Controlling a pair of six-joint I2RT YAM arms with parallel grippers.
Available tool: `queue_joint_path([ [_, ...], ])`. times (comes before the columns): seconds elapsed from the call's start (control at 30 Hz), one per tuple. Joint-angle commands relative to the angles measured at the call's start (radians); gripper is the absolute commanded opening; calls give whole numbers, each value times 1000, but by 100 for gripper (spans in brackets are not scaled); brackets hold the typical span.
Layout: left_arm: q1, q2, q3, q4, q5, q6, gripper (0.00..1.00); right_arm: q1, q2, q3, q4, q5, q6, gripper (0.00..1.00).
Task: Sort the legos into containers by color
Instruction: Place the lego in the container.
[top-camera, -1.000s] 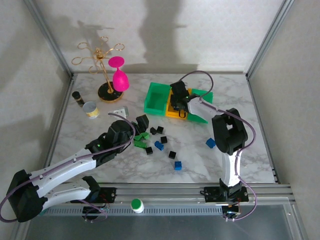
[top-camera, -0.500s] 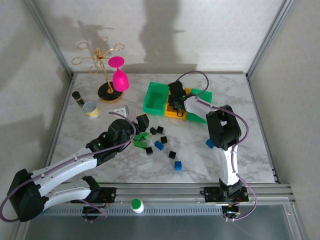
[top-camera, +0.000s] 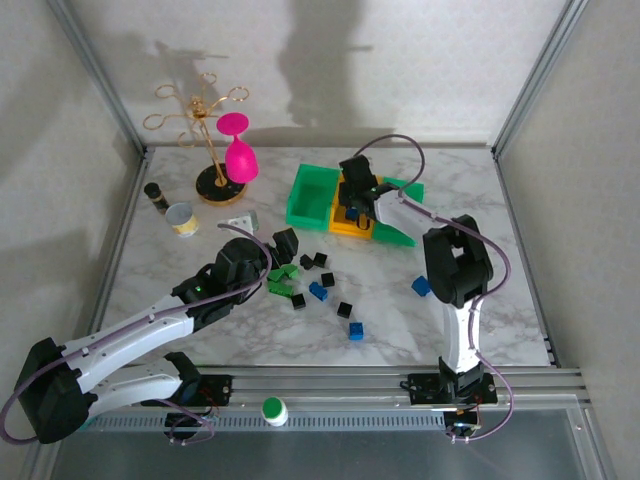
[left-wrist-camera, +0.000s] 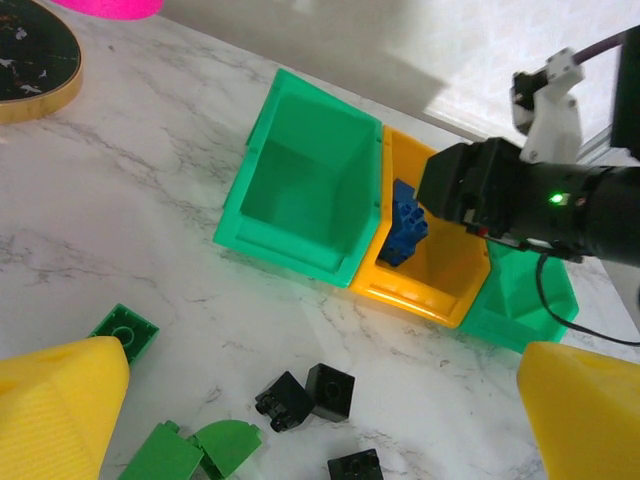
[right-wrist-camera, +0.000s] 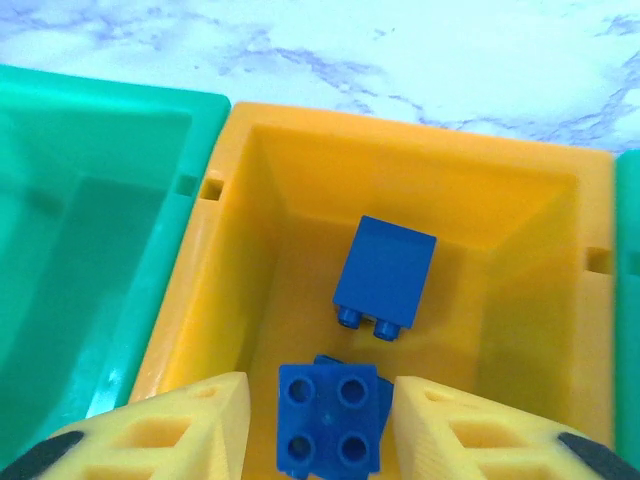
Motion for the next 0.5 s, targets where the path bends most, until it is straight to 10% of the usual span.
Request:
queue_joint_path([
  [0.0, 8, -25, 36, -18, 23, -2, 100, -1, -91, -48, 4, 1, 6, 41],
  [0.47, -30, -128, -43, -60, 79, -94, 100, 111, -428, -350, -131, -2, 104, 45],
])
